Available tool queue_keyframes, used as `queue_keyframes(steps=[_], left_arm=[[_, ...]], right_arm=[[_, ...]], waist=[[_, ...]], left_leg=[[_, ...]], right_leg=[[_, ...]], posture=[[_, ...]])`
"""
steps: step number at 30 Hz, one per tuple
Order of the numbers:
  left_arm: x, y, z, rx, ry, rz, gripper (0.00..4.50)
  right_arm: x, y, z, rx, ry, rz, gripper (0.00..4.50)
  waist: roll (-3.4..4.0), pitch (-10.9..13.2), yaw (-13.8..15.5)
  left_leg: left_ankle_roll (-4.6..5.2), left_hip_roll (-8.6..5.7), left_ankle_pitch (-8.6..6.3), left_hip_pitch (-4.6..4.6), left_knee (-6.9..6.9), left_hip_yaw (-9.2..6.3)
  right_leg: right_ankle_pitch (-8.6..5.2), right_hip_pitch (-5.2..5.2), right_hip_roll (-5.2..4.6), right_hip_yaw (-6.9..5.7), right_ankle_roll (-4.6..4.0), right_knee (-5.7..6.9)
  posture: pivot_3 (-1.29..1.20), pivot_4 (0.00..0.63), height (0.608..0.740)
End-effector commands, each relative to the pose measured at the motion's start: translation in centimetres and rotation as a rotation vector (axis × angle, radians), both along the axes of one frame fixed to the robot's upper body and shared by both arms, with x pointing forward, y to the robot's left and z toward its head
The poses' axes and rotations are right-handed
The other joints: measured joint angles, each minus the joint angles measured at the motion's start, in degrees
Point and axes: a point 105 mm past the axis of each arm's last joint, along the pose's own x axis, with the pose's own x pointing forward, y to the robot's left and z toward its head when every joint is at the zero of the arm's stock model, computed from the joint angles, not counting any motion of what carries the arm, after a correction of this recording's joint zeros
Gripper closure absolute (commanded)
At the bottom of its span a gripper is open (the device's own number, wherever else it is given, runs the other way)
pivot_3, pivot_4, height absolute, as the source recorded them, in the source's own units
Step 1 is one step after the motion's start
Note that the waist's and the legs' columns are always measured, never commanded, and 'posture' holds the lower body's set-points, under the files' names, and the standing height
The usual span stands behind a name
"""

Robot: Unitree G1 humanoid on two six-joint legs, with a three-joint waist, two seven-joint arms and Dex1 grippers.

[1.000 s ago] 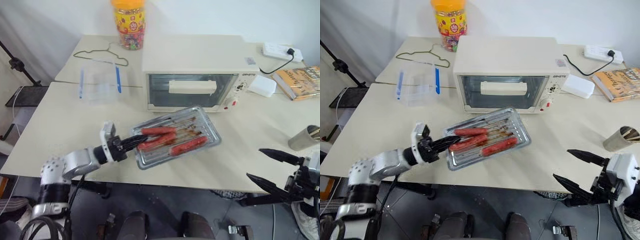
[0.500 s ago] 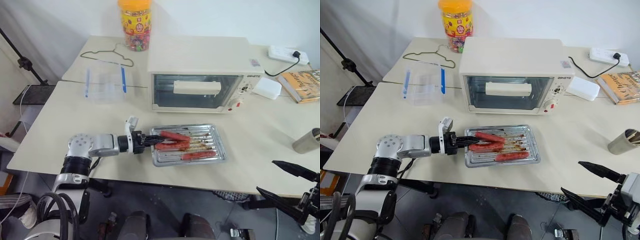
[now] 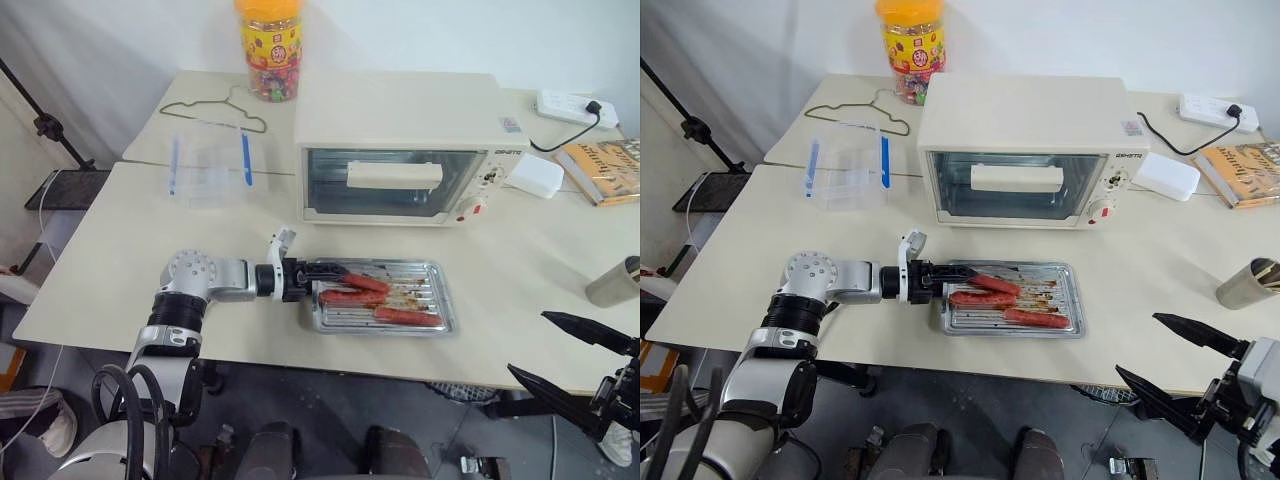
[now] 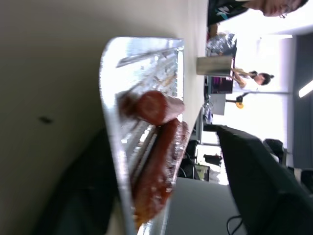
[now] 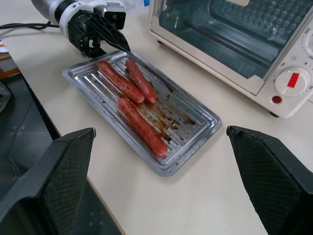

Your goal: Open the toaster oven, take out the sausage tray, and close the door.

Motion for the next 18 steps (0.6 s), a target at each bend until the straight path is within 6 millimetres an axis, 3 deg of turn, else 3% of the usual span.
queue_keyframes(steps=[1, 2, 5, 8, 11, 18], left_arm=[[-0.1, 1.8, -0.7, 0.137, -0.124, -0.005, 0.19], [-0.1, 2.0, -0.7, 0.148, -0.142, -0.009, 0.03], [-0.4, 4.8, -1.0, 0.331, -0.433, -0.064, 0.03], [-1.6, 6.2, 0.2, 0.278, -0.611, -0.125, 0.03], [-4.3, 9.4, 2.8, 0.153, -0.898, -0.176, 0.03], [-5.5, 14.1, 5.0, 0.274, -1.335, -0.125, 0.03]], right_arm=[[0.3, 0.5, 0.1, -0.006, -0.001, 0.028, 0.0], [0.4, 0.6, 0.0, -0.006, 0.0, 0.031, 0.0], [1.0, 0.8, -0.2, -0.001, 0.001, 0.056, 0.0], [1.5, 0.9, -0.2, 0.002, -0.004, 0.073, 0.0], [2.2, 0.9, -0.3, 0.028, 0.011, 0.101, 0.0], [3.7, 0.9, 0.1, 0.021, -0.005, 0.158, 0.0]], waist=[[0.0, 0.0, -0.35], [0.0, 0.0, -0.56], [0.0, -0.02, -2.32], [0.07, -0.06, -3.15], [0.06, -0.05, -4.08], [-0.02, 0.01, -2.39]], left_leg=[[0.0, 0.01, 0.0, 0.01, 0.0, 0.02], [-0.01, 0.04, 0.0, 0.02, -0.01, 0.04], [-0.06, 0.12, 0.0, 0.1, -0.08, 0.13], [-0.2, 0.21, 0.03, 0.23, -0.31, 0.28], [-0.21, 0.29, 0.03, 0.23, -0.46, 0.36], [-0.06, 0.18, -0.04, 0.02, -0.36, 0.34]], right_leg=[[0.0, 0.0, 0.02, 0.0, 0.0, 0.01], [0.0, -0.02, 0.03, 0.02, 0.0, 0.02], [-0.01, -0.07, 0.09, 0.09, -0.01, 0.03], [-0.05, -0.1, 0.19, 0.18, -0.09, 0.01], [-0.09, -0.23, 0.22, 0.2, -0.17, 0.01], [-0.12, -0.24, 0.03, 0.03, -0.22, -0.09]], posture=[[0.0, 0.15, 0.74], [0.0, 0.15, 0.74], [0.0, 0.15, 0.74], [0.0, 0.15, 0.74], [0.0, 0.15, 0.74], [0.0, 0.15, 0.74]])
